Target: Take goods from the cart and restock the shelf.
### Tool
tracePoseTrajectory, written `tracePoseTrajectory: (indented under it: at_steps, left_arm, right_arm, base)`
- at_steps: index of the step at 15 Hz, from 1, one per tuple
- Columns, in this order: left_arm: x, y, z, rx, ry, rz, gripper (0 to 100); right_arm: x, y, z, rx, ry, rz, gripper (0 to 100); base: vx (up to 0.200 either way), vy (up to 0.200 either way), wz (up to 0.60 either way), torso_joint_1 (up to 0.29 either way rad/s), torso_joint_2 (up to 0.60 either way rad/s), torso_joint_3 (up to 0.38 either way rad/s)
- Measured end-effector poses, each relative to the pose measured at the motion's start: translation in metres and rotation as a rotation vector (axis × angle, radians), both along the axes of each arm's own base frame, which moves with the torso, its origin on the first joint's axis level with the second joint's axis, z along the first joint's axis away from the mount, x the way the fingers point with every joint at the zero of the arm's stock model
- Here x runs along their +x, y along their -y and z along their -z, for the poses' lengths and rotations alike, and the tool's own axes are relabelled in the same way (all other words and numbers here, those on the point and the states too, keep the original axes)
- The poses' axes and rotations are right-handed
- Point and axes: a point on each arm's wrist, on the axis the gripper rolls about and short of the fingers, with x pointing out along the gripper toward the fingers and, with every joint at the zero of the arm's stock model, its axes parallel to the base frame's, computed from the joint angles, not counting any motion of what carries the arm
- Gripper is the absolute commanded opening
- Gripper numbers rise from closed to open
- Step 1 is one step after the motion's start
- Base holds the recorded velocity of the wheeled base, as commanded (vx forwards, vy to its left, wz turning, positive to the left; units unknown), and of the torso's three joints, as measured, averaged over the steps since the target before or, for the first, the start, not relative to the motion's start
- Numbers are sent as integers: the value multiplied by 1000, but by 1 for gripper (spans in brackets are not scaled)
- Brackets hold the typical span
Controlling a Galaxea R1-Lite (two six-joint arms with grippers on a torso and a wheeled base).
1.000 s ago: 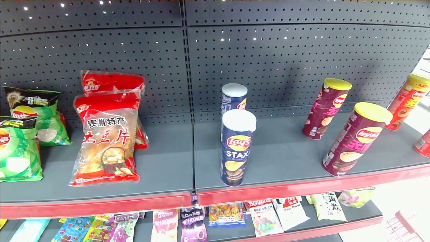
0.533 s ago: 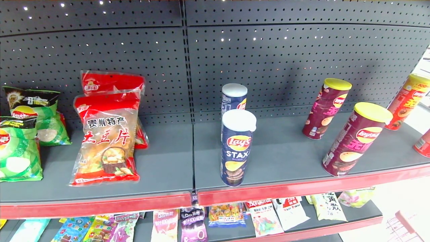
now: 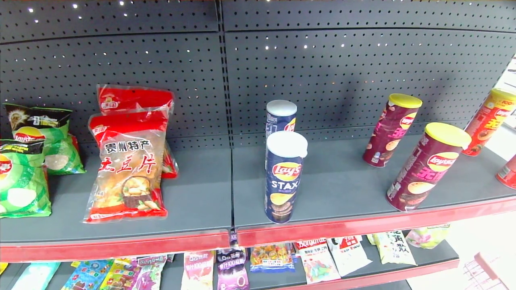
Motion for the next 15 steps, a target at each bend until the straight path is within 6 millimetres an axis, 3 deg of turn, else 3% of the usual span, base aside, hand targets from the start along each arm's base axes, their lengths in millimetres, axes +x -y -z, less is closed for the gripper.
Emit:
tracePoseTrajectory:
  at_steps: [15]
  left_arm:
    - [0,0,0,1,2,-1,100]
  right_arm:
    - [0,0,0,-2,-3,-17,100]
  base:
    - [0,-200,0,3,2,4]
